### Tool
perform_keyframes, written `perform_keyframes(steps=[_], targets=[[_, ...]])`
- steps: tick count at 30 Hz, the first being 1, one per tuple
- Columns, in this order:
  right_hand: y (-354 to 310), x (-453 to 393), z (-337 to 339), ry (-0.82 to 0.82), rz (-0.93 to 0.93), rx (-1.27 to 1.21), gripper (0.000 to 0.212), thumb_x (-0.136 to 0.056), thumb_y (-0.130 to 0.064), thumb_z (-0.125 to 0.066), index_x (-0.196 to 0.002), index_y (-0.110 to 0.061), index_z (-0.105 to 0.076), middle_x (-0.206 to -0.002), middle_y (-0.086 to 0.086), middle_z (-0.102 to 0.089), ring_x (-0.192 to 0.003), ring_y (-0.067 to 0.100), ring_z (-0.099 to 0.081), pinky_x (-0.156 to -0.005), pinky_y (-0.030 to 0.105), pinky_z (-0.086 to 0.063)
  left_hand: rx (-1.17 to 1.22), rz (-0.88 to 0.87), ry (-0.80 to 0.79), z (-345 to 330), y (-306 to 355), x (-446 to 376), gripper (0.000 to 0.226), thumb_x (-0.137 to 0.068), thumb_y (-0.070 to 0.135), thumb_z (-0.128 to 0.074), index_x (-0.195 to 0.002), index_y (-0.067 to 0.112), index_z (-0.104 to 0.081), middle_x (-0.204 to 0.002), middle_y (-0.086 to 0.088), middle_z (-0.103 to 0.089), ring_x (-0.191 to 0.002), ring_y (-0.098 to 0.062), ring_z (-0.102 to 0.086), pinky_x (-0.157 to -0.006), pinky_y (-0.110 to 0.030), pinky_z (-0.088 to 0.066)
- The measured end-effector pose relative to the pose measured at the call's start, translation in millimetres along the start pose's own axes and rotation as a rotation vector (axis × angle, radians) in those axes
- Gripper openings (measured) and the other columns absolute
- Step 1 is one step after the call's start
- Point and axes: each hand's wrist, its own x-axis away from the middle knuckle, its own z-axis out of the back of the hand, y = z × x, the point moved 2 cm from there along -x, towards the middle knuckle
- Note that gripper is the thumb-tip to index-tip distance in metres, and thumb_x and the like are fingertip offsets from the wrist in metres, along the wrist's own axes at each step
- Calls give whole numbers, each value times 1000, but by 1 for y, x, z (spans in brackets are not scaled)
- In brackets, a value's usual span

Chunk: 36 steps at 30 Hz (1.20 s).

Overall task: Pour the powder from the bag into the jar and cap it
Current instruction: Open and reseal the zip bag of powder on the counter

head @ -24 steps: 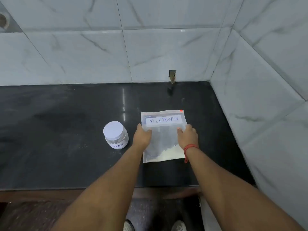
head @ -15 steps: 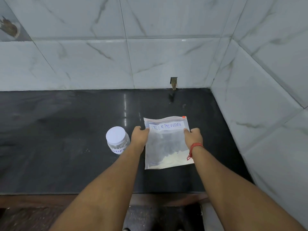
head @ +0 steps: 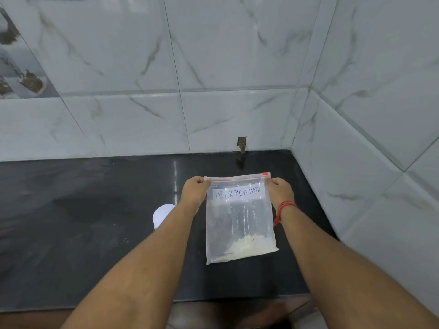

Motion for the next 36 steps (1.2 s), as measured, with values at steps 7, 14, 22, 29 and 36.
perform_keyframes(steps=[7, 14, 22, 29, 36], targets=[[-20, 1, 8, 4, 101, -41, 33, -102, -39, -50, -94, -10, -63, -90, 8, -71, -79, 21, -69, -69, 34, -56, -27, -133, -33, 14, 20, 5, 14, -95, 19, -53, -83, 13, -57, -88, -8, -66, -83, -23, -59, -77, -38, -51], [-28, 8, 14, 73, 186, -124, 27, -103, -27, -50, -97, -10, -70, -82, 3, -68, -73, 16, -63, -68, 30, -50, -134, -203, -23, 30, 22, 7, 22, -102, 18, -54, -82, 14, -59, -91, -9, -71, -78, -20, -59, -71, -36, -50], [-30, 11, 19, 50, 298, -146, 15, -95, -10, -61, -98, -14, -75, -95, 2, -73, -88, 16, -66, -72, 19, -49, -394, -453, 30, 32, 43, 17, 13, -100, 21, -55, -106, 19, -67, -97, 8, -66, -88, -16, -61, -78, -30, -49], [-34, 18, 23, 9, 366, -152, 9, -91, -10, -68, -88, -17, -73, -83, -3, -71, -79, 10, -64, -69, 19, -49, -840, -858, -112, -19, 99, 34, 25, -99, 34, -61, -116, 18, -69, -114, -2, -69, -108, -27, -61, -94, -43, -49], [-29, 18, 28, -39, 362, -184, 13, -88, -13, -73, -81, -23, -72, -81, 0, -72, -80, 16, -67, -73, 30, -56, -906, -992, -141, -72, 113, 52, 23, -101, 34, -60, -114, 20, -74, -106, 2, -76, -97, -19, -68, -89, -35, -51]])
